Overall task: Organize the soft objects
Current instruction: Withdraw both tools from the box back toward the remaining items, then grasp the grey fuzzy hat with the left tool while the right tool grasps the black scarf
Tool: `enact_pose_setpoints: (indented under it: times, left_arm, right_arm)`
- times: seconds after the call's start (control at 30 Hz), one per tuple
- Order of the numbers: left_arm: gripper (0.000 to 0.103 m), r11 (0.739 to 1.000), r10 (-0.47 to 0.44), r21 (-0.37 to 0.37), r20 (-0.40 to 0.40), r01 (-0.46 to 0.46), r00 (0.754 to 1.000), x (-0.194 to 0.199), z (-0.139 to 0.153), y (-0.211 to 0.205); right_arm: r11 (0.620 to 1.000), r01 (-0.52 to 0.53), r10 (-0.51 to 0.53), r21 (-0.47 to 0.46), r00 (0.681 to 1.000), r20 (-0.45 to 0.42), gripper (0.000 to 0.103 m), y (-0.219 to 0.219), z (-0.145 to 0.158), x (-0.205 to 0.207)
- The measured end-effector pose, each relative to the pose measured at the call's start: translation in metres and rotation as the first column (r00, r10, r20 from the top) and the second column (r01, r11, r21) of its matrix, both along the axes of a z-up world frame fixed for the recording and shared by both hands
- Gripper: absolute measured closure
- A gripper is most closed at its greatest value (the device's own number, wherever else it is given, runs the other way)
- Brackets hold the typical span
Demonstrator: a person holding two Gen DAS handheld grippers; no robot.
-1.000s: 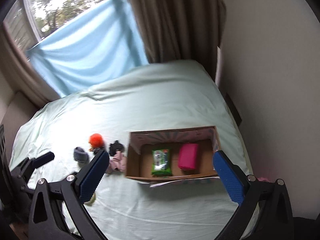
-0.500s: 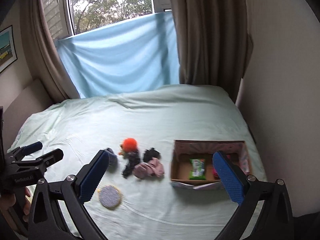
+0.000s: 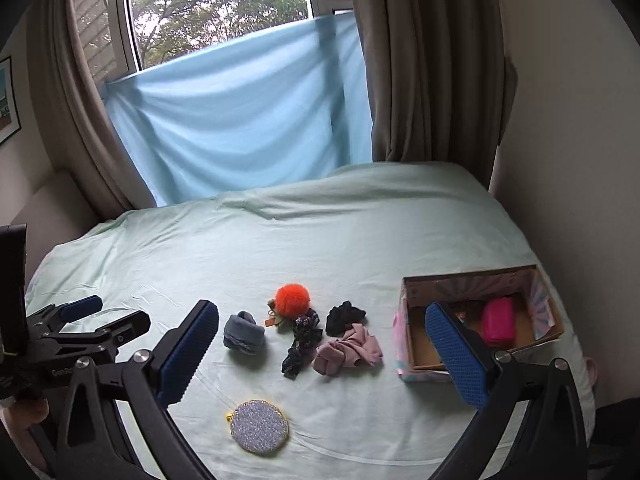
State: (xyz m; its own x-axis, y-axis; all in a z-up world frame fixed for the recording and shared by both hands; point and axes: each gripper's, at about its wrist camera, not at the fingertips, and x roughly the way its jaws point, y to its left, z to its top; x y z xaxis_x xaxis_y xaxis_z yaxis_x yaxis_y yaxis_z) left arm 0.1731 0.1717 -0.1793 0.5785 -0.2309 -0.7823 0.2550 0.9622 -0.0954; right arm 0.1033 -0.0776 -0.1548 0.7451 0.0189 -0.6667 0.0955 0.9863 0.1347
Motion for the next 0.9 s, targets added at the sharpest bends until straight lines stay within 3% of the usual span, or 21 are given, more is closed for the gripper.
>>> enact_pose_setpoints:
  times: [0.57,0.83,0.9]
  left_arm:
    - [0.001,0.999,-0.041,-0.022,-0.132,0.038,0.990,0.103,-0.189,-0.002]
    - [0.001,0.994,-0.104,-0.005,-0.149,0.105,0.983,0.133,-0.245,-0.018]
    - [0.001,0.993,-0.114,0.003,-0.159,0.116,0.981,0.140,-0.257,-0.021]
  right_arm:
    - [0.991,-0.005,0.025,0.131,0.988,-0.150,0.001,0.032,-0.181,0.116]
    - [0.991,-0.009,0.039,0.136,0.975,-0.217,0.012,0.037,-0.251,0.159]
    - [0.991,-0.019,0.050,0.132,0.970,-0.238,0.022,0.039,-0.267,0.167]
